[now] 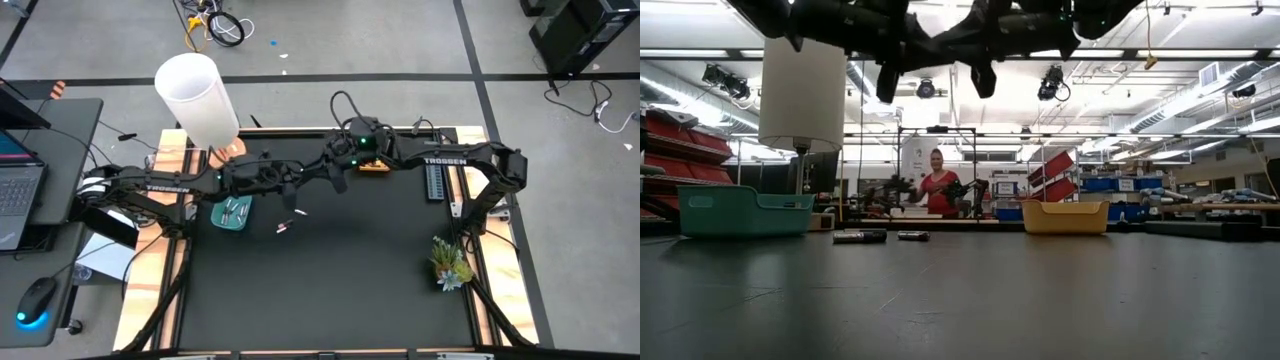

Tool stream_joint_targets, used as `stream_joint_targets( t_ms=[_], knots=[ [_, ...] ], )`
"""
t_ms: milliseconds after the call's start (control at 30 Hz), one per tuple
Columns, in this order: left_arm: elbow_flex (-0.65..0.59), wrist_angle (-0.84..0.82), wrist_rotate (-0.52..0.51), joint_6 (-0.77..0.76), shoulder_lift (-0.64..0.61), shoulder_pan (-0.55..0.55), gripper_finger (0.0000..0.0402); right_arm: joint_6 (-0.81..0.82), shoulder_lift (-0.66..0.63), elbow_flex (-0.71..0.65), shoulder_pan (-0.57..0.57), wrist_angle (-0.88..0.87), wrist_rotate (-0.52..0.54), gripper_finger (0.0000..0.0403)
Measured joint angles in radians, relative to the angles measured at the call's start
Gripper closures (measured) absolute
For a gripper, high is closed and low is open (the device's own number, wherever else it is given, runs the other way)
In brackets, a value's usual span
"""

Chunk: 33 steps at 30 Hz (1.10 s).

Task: Sort batteries
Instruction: Put the silver battery into the green bin

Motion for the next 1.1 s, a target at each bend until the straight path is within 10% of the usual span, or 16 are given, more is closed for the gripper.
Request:
stream_joint_targets(
  t_ms=[267, 533, 867, 1100],
  knots=[
    [-0.002, -0.039, -0.020, -0.012, -0.002, 0.022, 0.0399, -0.056, 0.000, -0.002, -0.048, -0.050, -0.034, 0.0289],
    [-0.002, -0.097, -0.011, -0.053, -0.005, 0.055, 0.0389, -0.190, 0.001, -0.004, -0.090, -0.132, -0.058, 0.0380],
    [0.000, -0.246, 0.065, -0.163, -0.013, 0.056, 0.0382, -0.268, 0.003, -0.007, -0.129, -0.221, -0.108, 0.0377],
    [-0.002, -0.296, 0.087, -0.165, -0.011, -0.004, 0.0293, -0.241, 0.003, -0.006, -0.125, -0.143, -0.116, 0.0377]
  ],
)
